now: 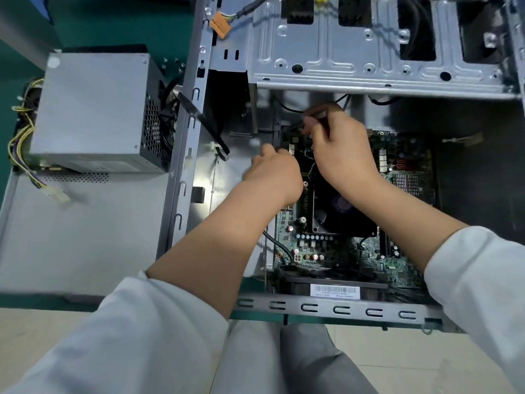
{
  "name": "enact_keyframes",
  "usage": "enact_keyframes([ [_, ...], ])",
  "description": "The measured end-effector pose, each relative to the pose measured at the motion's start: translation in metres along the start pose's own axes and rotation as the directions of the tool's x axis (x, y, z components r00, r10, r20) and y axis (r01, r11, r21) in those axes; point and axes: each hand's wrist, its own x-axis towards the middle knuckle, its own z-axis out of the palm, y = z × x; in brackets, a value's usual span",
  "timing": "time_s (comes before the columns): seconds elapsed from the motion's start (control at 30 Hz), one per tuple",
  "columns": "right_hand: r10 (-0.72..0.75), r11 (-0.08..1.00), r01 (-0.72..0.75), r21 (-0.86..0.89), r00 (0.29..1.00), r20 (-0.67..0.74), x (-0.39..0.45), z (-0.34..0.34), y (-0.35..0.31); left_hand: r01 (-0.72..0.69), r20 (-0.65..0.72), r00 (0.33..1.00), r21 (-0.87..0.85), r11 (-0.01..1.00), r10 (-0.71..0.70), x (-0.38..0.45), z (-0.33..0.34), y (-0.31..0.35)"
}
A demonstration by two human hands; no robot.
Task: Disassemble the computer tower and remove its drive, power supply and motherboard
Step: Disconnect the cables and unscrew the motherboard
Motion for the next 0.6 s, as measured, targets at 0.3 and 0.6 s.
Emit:
enact_keyframes([
  [0.3, -0.006, 1.0, 0.006, 0.01, 1.0, 0.03, 0.0021, -0.0002, 0.001, -0.015, 0.003, 1.0, 0.022, 1.0, 0.015, 0.0021, -0.0015, -0.0001],
  [0.6, 0.014, 0.999, -0.015, 0.034, 0.999, 0.033, 0.0031, 0.0019, 0.0015, -0.024, -0.001, 1.0, 0.038, 0.999, 0.024, 0.0042, 0.0, -0.0014],
])
